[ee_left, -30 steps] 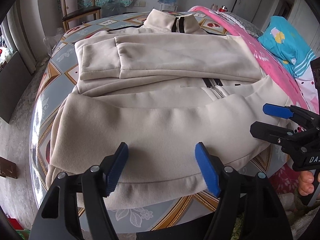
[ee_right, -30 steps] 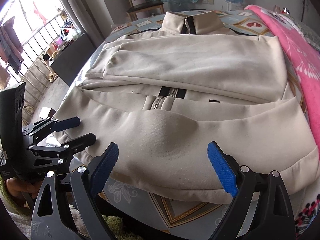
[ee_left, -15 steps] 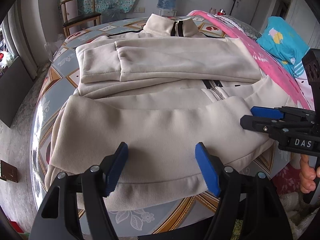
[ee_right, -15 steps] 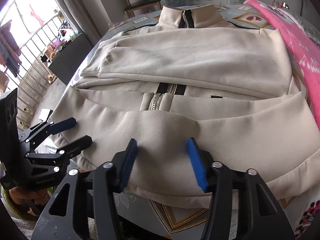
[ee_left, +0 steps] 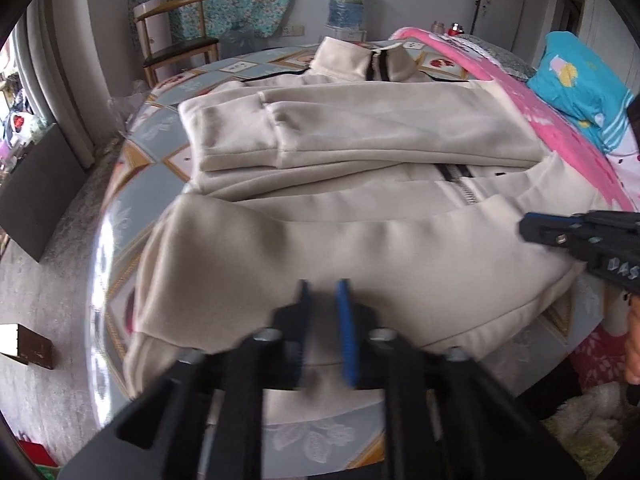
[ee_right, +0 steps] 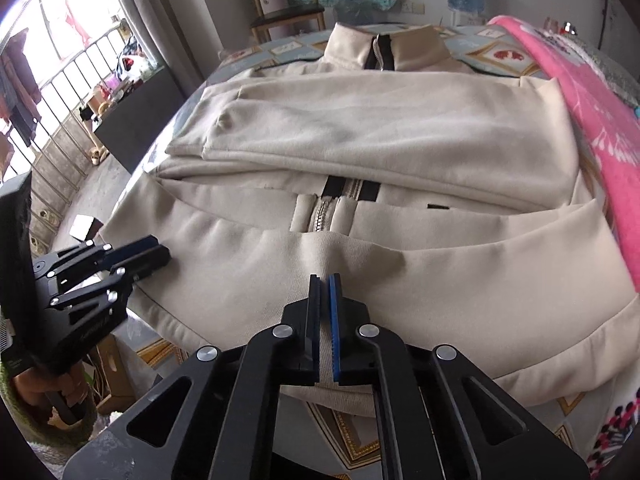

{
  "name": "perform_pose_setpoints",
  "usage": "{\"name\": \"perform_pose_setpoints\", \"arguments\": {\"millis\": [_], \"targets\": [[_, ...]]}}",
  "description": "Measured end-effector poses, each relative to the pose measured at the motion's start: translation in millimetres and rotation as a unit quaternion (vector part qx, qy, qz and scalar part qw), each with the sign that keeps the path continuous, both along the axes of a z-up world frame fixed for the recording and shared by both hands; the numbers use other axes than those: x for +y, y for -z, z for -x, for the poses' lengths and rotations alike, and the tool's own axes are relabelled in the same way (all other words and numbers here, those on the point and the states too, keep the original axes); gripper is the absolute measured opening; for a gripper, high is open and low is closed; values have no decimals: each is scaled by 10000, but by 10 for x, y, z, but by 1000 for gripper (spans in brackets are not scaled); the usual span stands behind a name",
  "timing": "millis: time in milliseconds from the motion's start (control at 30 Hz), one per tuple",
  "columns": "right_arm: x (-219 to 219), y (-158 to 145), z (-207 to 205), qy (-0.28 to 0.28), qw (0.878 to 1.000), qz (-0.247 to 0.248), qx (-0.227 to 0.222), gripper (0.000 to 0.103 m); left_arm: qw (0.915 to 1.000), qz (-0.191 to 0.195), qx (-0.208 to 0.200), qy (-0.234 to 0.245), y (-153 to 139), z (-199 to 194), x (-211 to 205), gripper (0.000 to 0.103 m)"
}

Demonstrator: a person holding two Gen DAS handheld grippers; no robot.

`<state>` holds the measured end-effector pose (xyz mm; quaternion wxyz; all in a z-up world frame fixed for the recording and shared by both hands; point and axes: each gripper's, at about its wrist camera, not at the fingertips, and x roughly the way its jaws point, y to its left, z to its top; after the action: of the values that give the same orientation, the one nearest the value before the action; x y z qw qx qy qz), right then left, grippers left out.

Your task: Fold large clothes

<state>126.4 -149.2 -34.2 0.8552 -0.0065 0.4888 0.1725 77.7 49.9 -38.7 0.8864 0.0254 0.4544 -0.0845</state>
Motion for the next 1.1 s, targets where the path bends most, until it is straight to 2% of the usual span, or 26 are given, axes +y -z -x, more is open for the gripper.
{"name": "perform_pose_setpoints", "arguments": {"millis": [167, 233, 367, 500, 633, 700, 733, 767, 833, 933, 1033, 1100], "targets": [[-52, -271, 100, 29, 9992, -108, -395, 3, 9995, 80, -246, -192, -192, 91, 170, 0], [-73, -372, 110, 40, 9986, -180, -496, 2, 9983, 107, -504, -284, -362, 149, 221, 0], [-65, -479, 19, 43, 9975, -176, -684, 2, 9941, -107, -995, -422, -600, 143, 297, 0], [-32, -387, -142, 35, 9983, -197, -542, 2, 9955, -51, -804, -500, -525, -31, 370, 0], [-2, -530, -149, -33, 9966, -199, -805, 2, 9974, 45, -518, -499, -439, -103, 438, 1], [8, -469, -223, -27, 9970, -156, -759, 2, 9979, 101, -268, -576, -348, -150, 486, 2], [14, -417, -254, -16, 9975, -147, -694, 2, 9980, 138, -173, -594, -312, -167, 493, 11], [18, -295, -324, -15, 9985, -105, -538, 2, 9980, 170, -52, -609, -266, -197, 508, 23], [28, -82, -396, -12, 9997, -32, -240, 2, 9979, 109, 41, -635, -205, -225, 508, 33], [4, -18, -382, 24, 9998, -117, -132, 2, 9979, -23, 66, -638, -151, -269, 492, 35], [-10, -244, -317, -52, 9983, -287, -497, 2, 9978, -132, 59, -646, -93, -328, 480, 35], [0, -279, -321, -95, 9981, -292, -539, 2, 9976, -228, -30, -657, -54, -373, 467, 35]]}}
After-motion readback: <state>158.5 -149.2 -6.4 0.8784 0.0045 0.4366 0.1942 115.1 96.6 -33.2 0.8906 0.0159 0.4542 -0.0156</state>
